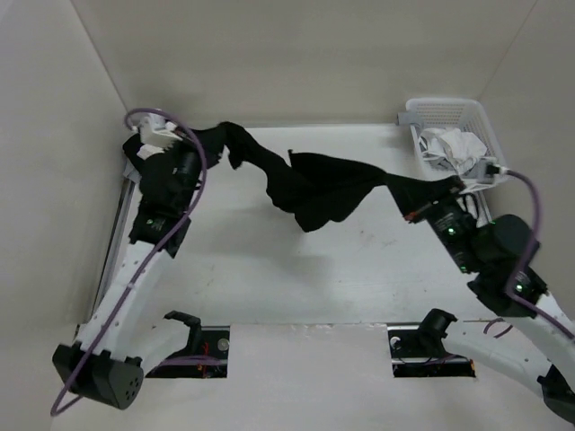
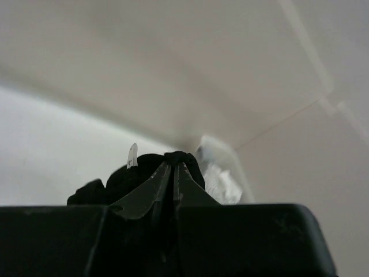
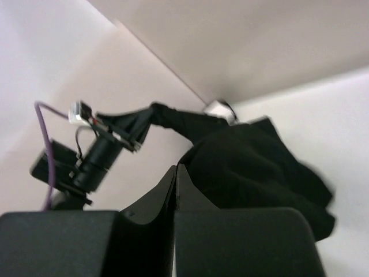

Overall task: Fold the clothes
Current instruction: Flatten the tank top out

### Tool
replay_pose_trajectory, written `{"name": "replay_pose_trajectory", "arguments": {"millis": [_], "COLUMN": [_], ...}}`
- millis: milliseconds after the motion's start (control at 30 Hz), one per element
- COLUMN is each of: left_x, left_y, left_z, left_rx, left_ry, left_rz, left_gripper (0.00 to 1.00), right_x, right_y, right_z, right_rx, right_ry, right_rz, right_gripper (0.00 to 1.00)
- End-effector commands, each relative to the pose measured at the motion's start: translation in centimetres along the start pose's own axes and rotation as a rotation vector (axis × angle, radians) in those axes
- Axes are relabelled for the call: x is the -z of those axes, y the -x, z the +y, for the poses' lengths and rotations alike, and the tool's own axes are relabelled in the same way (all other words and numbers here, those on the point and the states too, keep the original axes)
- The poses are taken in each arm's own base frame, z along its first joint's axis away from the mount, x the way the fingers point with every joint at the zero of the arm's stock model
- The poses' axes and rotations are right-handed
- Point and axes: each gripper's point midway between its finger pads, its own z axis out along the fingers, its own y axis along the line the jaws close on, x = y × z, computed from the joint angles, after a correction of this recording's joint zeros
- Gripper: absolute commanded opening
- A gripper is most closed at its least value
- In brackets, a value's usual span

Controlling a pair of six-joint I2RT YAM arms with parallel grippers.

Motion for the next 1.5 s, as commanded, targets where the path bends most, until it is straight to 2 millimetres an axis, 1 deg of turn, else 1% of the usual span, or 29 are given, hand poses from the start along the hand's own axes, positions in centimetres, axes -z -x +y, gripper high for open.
{"name": "replay_pose_trajectory", "arguments": {"millis": [0,100,167,300,333,367,400,433,467,533,600,633,700,767,800,833,867,933,967,1067,1100,1133,1167,1233,1267,1300,1367,1433,1467], "left_x": [3.2,3.5,2.9,0.0,-1.7,-2.9,-4.4,-4.5,-6.8,-9.5,-11.7,-12.9,-14.2,-15.1,-15.6,-15.7,-16.1,-16.7,-16.9,-17.7,-18.1,-18.5,-18.9,-19.6,-20.2,-20.3,-20.1,-18.4,-17.9], "left_y": [9.9,13.5,14.2,15.0,14.8,14.6,14.2,14.2,13.7,12.9,11.8,11.1,10.2,9.5,8.9,8.9,8.4,7.6,7.1,5.8,5.0,4.5,3.8,2.5,1.1,0.5,-1.1,-1.4,-1.3], "left_z": [-5.5,-6.9,-7.0,-5.1,-4.2,-3.8,-3.5,-3.5,-2.7,-2.9,-4.0,-5.2,-6.3,-6.9,-6.7,-6.5,-5.8,-4.2,-3.5,-1.3,-0.1,0.8,1.7,3.5,5.8,6.9,10.1,11.8,11.9], "left_rx": [0.017,0.001,-0.002,0.021,0.032,0.037,0.041,0.041,0.049,0.06,0.071,0.066,0.059,0.056,0.06,0.064,0.067,0.061,0.06,0.039,0.031,0.024,0.014,0.01,0.01,0.012,0.03,0.034,0.03], "left_ry": [-0.087,-0.096,-0.096,-0.051,-0.036,-0.031,-0.028,-0.028,-0.014,-0.024,-0.04,-0.062,-0.094,-0.118,-0.126,-0.126,-0.119,-0.106,-0.099,-0.08,-0.062,-0.049,-0.04,-0.01,0.027,0.046,0.108,0.143,0.148], "left_rz": [-0.205,-0.261,-0.267,-0.26,-0.239,-0.219,-0.195,-0.194,-0.172,-0.142,-0.104,-0.078,-0.041,-0.014,0.004,0.007,0.023,0.049,0.067,0.103,0.119,0.126,0.135,0.151,0.166,0.17,0.187,0.175,0.167], "left_gripper": [0.0,0.0,0.0,0.01,0.01,0.01,0.01,0.01,0.01,0.01,0.0,0.01,0.01,0.01,0.01,0.01,0.01,0.02,0.02,0.02,0.03,0.04,0.04,0.07,0.13,0.19,0.38,0.46,0.47], "right_x": [3.6,4.4,4.0,1.9,1.0,-0.1,-0.7,-1.4,-2.2,-3.4,-3.2,-2.7,-1.4,-0.6,-0.4,-0.3,-0.4,-0.9,-0.8,-1.0,-1.1,-1.2,-1.4,-1.6,-1.6,-1.6,-1.0,-0.2,-0.1], "right_y": [7.3,8.6,8.5,6.8,6.5,6.3,6.2,6.2,6.4,7.8,9.9,10.9,12.1,11.2,9.2,8.3,5.1,0.1,-1.8,-10.5,-14.5,-16.7,-20.3,-25.4,-29.6,-32.4,-36.5,-38.6,-38.6], "right_z": [6.7,8.7,8.7,7.0,6.5,6.1,5.9,5.8,5.9,5.7,6.1,6.8,7.9,8.8,9.1,9.2,9.2,9.0,9.0,8.7,8.4,8.2,7.7,7.0,6.9,6.8,7.4,8.2,8.2], "right_rx": [0.044,0.032,0.054,0.113,0.13,0.152,0.158,0.17,0.184,0.199,0.179,0.163,0.153,0.125,0.101,0.092,0.072,0.06,0.057,0.055,0.048,0.042,0.038,-0.004,-0.043,-0.062,-0.087,-0.075,-0.07], "right_ry": [0.182,0.235,0.223,0.139,0.118,0.1,0.09,0.084,0.084,0.07,0.072,0.093,0.124,0.164,0.19,0.198,0.212,0.207,0.207,0.172,0.147,0.141,0.119,0.083,0.074,0.075,0.111,0.179,0.186], "right_rz": [-0.12,-0.128,-0.126,-0.114,-0.114,-0.115,-0.115,-0.113,-0.113,-0.144,-0.195,-0.217,-0.242,-0.204,-0.142,-0.115,-0.032,0.089,0.134,0.313,0.386,0.426,0.488,0.571,0.64,0.689,0.793,0.88,0.883], "right_gripper": [0.0,0.0,0.0,0.0,0.0,0.0,0.0,0.0,0.0,0.0,0.0,0.0,0.0,0.0,0.0,0.0,0.0,0.0,0.0,0.0,0.01,0.01,0.02,0.05,0.09,0.13,0.29,0.44,0.45]}}
